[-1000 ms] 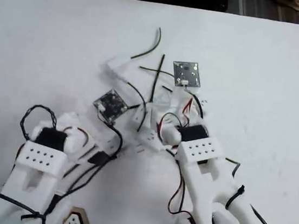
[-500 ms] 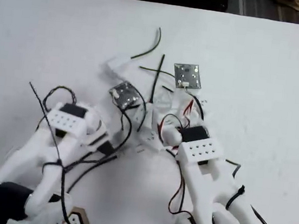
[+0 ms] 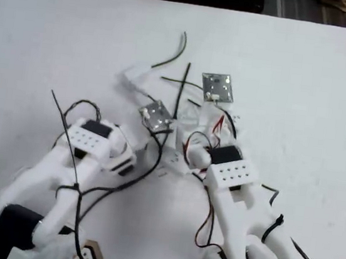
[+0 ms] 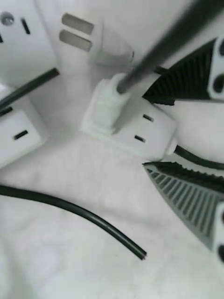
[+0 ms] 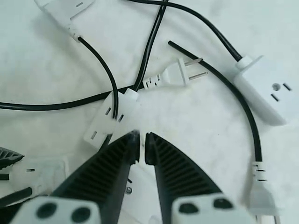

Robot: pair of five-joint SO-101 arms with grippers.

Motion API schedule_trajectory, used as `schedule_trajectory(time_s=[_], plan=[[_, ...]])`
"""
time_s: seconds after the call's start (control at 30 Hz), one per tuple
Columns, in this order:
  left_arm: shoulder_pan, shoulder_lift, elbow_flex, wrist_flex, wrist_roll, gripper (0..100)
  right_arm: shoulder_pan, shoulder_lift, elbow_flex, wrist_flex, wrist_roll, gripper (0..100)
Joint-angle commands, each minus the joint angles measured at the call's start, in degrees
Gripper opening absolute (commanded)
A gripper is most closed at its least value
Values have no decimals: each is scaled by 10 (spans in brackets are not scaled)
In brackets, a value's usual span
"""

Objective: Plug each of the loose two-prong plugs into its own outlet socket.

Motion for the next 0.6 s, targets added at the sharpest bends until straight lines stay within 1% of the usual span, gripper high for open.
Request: schedule_trajectory(time_s=[0.0, 0.07, 0.23, 0.4, 0.57], plan=[[7, 1, -20, 2, -3, 148, 5, -18, -5, -8, 0, 24], [7, 1, -20, 2, -2, 112, 6, -18, -5, -8, 0, 24], [7, -4, -20, 18, -2, 25, 38, -22, -7, -12, -4, 24], [-4, -6, -54, 80, -3, 23, 51, -22, -10, -13, -4, 24], [-60, -6, -138, 147, -3, 23, 51, -22, -10, -13, -4, 24]])
